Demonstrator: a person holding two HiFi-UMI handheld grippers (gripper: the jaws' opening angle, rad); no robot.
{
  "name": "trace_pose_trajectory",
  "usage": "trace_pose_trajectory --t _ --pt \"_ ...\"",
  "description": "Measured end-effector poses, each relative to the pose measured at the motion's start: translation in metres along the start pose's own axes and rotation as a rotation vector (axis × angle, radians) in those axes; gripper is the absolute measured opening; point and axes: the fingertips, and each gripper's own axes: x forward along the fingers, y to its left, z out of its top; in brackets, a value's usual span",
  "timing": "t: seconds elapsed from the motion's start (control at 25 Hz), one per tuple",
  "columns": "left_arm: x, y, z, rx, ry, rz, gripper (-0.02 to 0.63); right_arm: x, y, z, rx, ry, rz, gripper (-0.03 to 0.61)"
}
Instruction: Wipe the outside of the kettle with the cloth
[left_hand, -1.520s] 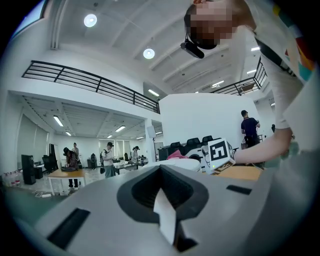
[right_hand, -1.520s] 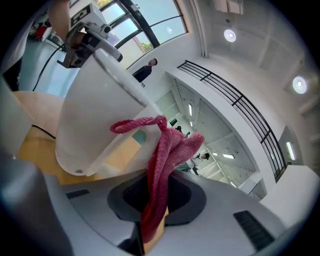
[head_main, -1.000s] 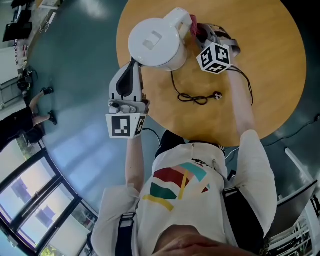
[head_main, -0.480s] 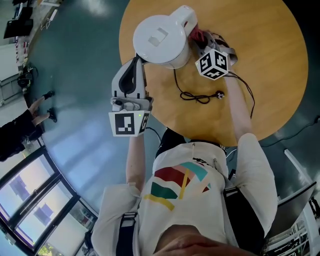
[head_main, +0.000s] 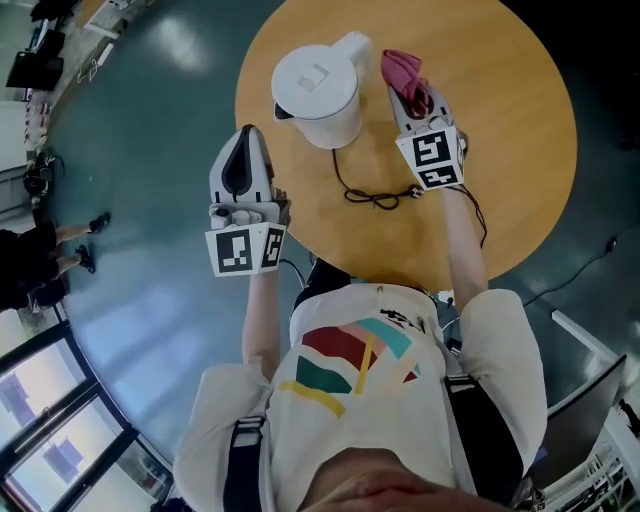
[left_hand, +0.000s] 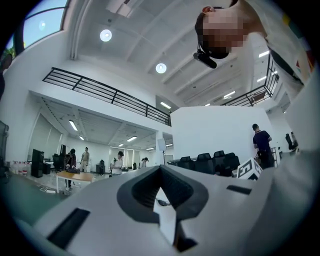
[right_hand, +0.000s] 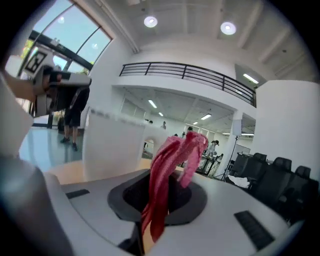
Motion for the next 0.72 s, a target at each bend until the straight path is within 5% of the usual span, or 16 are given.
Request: trace_pose_trajectory --t 0.28,0.44,0.72 --pt "-0.032 -0.022 0.04 -0.06 -0.073 -0.124 0.043 -0.122 0.04 0.099 0.269 -0.22 -0.057 0.038" --pt "-0.049 -0.024 0.048 -0.103 -0.06 -0.154 0.043 -0.17 0.073 0.12 0.416 -0.279 -0.044 0.038" --pt "-0.03 -0.029 0.045 -0.126 -0.065 -0.197 0.043 -0.172 0.071 0.125 0.378 -0.268 -0.073 0.038"
